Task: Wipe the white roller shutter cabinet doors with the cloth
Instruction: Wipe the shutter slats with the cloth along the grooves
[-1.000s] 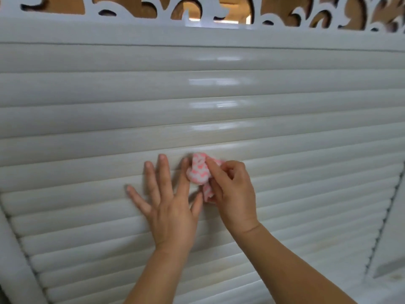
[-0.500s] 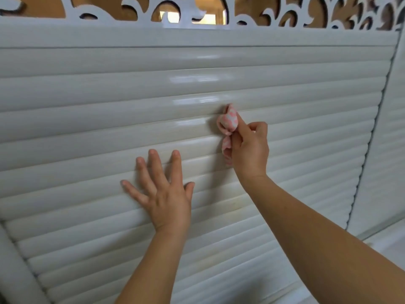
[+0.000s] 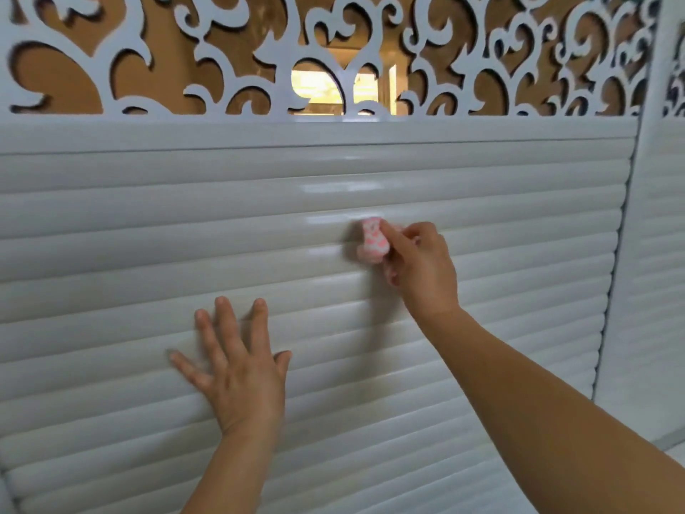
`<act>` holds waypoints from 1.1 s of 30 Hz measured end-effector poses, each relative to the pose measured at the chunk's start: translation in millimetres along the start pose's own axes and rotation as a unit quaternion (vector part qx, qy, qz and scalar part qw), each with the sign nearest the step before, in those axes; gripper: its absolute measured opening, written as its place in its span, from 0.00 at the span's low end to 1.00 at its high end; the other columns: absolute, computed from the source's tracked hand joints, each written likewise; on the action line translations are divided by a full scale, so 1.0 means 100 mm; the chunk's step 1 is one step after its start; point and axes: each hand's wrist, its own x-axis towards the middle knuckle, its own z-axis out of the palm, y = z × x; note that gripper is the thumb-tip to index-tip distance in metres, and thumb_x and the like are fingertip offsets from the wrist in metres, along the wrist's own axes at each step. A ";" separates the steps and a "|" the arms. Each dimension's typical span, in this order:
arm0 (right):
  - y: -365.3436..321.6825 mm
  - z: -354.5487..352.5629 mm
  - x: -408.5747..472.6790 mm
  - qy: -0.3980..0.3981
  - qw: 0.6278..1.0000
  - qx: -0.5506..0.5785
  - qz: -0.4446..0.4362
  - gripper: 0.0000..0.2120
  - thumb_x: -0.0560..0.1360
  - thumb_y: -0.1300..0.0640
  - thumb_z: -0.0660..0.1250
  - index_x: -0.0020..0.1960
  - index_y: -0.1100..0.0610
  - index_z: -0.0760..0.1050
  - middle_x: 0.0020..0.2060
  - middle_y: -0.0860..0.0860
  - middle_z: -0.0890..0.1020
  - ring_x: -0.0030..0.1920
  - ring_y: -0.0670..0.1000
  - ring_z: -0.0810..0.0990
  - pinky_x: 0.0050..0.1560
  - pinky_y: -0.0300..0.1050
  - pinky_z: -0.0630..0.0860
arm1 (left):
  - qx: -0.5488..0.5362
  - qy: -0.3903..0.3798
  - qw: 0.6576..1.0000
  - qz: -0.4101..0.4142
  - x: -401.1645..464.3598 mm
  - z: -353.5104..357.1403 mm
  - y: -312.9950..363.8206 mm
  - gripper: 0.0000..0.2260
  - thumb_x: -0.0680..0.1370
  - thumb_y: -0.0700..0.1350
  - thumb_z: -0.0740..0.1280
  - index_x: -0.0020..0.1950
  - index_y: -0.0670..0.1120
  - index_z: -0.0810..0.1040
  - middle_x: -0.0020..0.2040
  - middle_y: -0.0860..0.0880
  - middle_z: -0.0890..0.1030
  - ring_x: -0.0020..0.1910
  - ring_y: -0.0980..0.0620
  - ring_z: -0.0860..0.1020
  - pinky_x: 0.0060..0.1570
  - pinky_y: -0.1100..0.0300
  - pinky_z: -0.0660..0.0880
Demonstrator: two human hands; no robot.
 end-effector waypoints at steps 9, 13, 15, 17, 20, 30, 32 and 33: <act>0.44 -0.11 0.09 0.085 0.946 -0.266 -0.167 0.30 0.67 0.71 0.69 0.67 0.56 0.72 0.59 0.59 0.71 0.56 0.60 0.63 0.30 0.48 0.72 | 0.032 -0.011 0.998 0.046 0.23 -0.12 0.89 0.39 0.60 0.34 0.75 0.70 0.45 0.67 0.74 0.43 0.61 0.73 0.45 0.57 0.63 0.28 0.50; 0.72 -0.39 0.22 0.047 0.899 -0.285 -0.330 0.22 0.68 0.64 0.60 0.61 0.56 0.78 0.57 0.54 0.67 0.53 0.60 0.65 0.26 0.44 0.72 | 0.025 -0.104 0.992 0.068 0.42 -0.21 1.42 0.37 0.74 0.49 0.66 0.76 0.57 0.47 0.77 0.50 0.41 0.75 0.47 0.39 0.66 0.29 0.44; 0.83 -0.52 0.32 0.026 0.883 -0.301 -0.358 0.24 0.68 0.60 0.54 0.60 0.55 0.79 0.57 0.53 0.68 0.52 0.58 0.66 0.27 0.43 0.72 | 0.073 -0.129 0.987 0.060 0.42 -0.19 1.48 0.37 0.75 0.58 0.62 0.76 0.57 0.42 0.76 0.49 0.34 0.74 0.46 0.34 0.65 0.29 0.42; 0.96 -0.65 0.44 0.030 0.877 -0.309 -0.366 0.24 0.68 0.60 0.53 0.59 0.55 0.80 0.56 0.52 0.68 0.51 0.58 0.67 0.27 0.43 0.73 | 0.104 -0.124 0.985 0.056 0.39 -0.16 1.49 0.39 0.74 0.63 0.61 0.76 0.57 0.42 0.76 0.48 0.34 0.75 0.44 0.36 0.64 0.28 0.42; 1.19 -0.87 0.59 0.053 0.882 -0.306 -0.354 0.24 0.68 0.60 0.54 0.58 0.54 0.80 0.57 0.51 0.69 0.52 0.57 0.66 0.30 0.44 0.74 | 0.122 -0.115 0.985 0.040 0.37 -0.13 1.56 0.41 0.72 0.67 0.59 0.76 0.55 0.41 0.76 0.47 0.35 0.75 0.43 0.38 0.63 0.28 0.41; 1.85 -1.72 1.01 0.059 0.926 -0.324 -0.181 0.23 0.71 0.56 0.54 0.62 0.49 0.77 0.60 0.53 0.77 0.57 0.60 0.69 0.49 0.55 0.71 | 0.163 -0.110 0.980 0.004 0.33 -0.05 1.74 0.48 0.70 0.67 0.62 0.76 0.48 0.37 0.76 0.47 0.34 0.75 0.49 0.37 0.65 0.30 0.45; 2.02 -1.88 1.12 0.072 0.944 -0.298 -0.123 0.21 0.74 0.57 0.56 0.64 0.49 0.75 0.63 0.54 0.75 0.63 0.60 0.68 0.54 0.55 0.69 | 0.158 -0.108 0.982 0.003 0.32 -0.02 1.75 0.50 0.70 0.66 0.65 0.76 0.46 0.38 0.76 0.47 0.35 0.75 0.49 0.38 0.65 0.29 0.46; 2.10 -1.94 1.18 0.080 0.952 -0.279 -0.099 0.21 0.74 0.60 0.58 0.65 0.50 0.74 0.64 0.55 0.73 0.65 0.59 0.67 0.58 0.55 0.67 | 0.152 -0.105 0.983 0.000 0.32 0.00 1.76 0.50 0.69 0.66 0.66 0.76 0.46 0.38 0.76 0.47 0.36 0.75 0.49 0.39 0.65 0.29 0.46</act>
